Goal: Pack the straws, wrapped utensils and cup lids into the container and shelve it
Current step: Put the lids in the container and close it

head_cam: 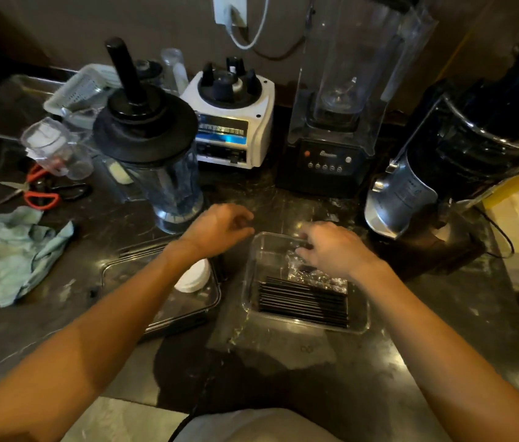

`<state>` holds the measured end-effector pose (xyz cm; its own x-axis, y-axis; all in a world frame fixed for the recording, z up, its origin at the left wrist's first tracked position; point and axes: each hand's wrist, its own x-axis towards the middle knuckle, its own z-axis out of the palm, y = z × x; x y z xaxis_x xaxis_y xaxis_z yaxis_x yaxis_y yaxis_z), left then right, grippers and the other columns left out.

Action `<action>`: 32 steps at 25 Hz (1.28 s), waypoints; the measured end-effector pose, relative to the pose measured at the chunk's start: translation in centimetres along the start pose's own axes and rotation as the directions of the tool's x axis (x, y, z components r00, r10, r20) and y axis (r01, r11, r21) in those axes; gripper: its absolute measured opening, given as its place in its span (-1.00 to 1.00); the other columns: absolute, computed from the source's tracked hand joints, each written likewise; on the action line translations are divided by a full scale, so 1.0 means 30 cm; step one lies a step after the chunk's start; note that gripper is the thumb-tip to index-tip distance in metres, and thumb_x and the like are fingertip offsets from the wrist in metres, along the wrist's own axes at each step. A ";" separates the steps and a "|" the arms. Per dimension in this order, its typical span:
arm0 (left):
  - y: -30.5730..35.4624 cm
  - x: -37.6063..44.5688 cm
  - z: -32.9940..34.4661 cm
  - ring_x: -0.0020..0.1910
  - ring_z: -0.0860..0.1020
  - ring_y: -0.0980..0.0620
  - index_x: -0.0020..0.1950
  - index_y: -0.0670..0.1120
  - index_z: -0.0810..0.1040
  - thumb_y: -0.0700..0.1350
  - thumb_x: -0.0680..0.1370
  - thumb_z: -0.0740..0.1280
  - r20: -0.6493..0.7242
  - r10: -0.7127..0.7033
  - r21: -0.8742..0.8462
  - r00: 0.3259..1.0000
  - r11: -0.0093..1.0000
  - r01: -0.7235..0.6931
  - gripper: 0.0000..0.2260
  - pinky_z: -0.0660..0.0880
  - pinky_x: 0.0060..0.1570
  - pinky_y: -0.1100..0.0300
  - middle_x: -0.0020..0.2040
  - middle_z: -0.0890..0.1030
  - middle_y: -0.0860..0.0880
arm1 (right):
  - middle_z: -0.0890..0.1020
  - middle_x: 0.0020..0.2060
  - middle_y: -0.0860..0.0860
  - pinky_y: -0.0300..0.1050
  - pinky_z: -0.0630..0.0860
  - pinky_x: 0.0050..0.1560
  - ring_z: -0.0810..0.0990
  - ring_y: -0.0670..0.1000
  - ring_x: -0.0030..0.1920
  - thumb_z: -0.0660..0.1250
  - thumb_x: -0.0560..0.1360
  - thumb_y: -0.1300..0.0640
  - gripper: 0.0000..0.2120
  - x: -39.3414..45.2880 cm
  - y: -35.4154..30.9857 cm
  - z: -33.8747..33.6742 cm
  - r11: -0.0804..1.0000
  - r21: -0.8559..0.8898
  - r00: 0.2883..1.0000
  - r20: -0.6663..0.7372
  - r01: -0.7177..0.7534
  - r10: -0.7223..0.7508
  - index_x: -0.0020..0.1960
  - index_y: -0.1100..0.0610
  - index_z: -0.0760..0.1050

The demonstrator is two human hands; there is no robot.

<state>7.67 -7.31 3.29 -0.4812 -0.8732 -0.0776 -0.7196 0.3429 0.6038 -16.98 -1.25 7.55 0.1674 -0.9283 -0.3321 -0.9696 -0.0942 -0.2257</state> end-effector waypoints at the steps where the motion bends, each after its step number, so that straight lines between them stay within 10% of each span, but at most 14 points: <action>1: -0.024 -0.027 -0.022 0.09 0.69 0.04 0.30 -0.09 0.62 -0.07 0.59 0.45 -0.028 -0.040 -0.046 0.999 0.998 0.039 -0.70 0.62 0.17 0.05 0.15 0.71 -0.07 | 0.62 0.10 -0.02 -0.02 0.54 0.03 0.60 0.02 0.06 0.35 0.61 -0.04 -0.73 0.022 -0.044 0.004 0.999 0.039 0.999 -0.039 0.027 -0.026 0.26 0.03 0.53; 8: -0.240 -0.267 -0.073 -0.02 0.69 0.01 0.19 -0.17 0.68 -0.15 0.57 0.46 -0.268 -0.506 -0.365 0.820 0.841 0.399 -0.79 0.57 0.04 0.16 0.00 0.73 -0.08 | 0.62 0.25 0.05 -0.05 0.60 0.15 0.65 -0.04 0.11 0.38 0.60 0.03 -0.62 0.160 -0.355 0.119 0.888 0.442 0.992 -0.073 0.125 -0.103 0.39 0.07 0.50; 13: -0.398 -0.411 -0.038 -0.17 0.67 0.11 0.06 -0.11 0.62 -0.13 0.57 0.46 -0.191 -0.699 -0.535 0.689 0.663 0.524 -0.89 0.54 -0.18 0.29 -0.13 0.70 0.02 | 0.63 0.23 0.13 0.14 0.55 0.26 0.63 0.11 0.21 0.36 0.60 0.03 -0.65 0.232 -0.515 0.254 0.891 0.451 0.996 0.037 0.056 -0.081 0.33 0.14 0.49; 18: -0.490 -0.444 0.046 -0.12 0.69 -0.04 0.02 -0.08 0.70 -0.03 0.55 0.46 -0.002 -0.698 -0.576 0.716 0.586 0.570 -0.85 0.66 0.04 -0.08 -0.10 0.75 -0.09 | 0.60 0.27 0.11 0.01 0.51 0.25 0.57 0.17 0.30 0.37 0.59 -0.01 -0.62 0.291 -0.574 0.381 0.814 0.553 0.984 0.110 -0.180 0.143 0.33 0.15 0.49; 28: -0.490 -0.380 0.077 -0.20 0.61 0.02 -0.16 -0.02 0.69 -0.01 0.58 0.45 0.144 -0.599 -0.604 0.788 0.577 0.549 -0.85 0.60 0.09 -0.12 -0.28 0.65 0.01 | 0.45 0.34 0.12 -0.11 0.42 0.12 0.54 0.16 0.27 0.39 0.56 0.01 -0.51 0.305 -0.573 0.493 0.763 0.557 0.941 0.125 -0.329 0.314 0.42 0.20 0.46; 32: -0.477 -0.360 0.083 -0.01 0.69 -0.12 0.01 -0.12 0.70 -0.06 0.56 0.48 0.173 -0.622 -0.627 0.764 0.528 0.572 -0.86 0.62 0.18 -0.12 -0.07 0.72 -0.13 | 0.62 0.16 0.11 0.00 0.58 0.06 0.61 0.12 0.09 0.31 0.48 -0.09 -0.58 0.303 -0.590 0.507 0.776 0.530 0.938 0.146 -0.342 0.313 0.20 0.16 0.62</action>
<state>21.91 -1.93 -6.47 -0.0062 -0.8202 -0.5721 -0.3416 -0.5360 0.7720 4.41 -2.54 -5.41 -0.1207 -0.8480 -0.5161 -0.7153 0.4348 -0.5471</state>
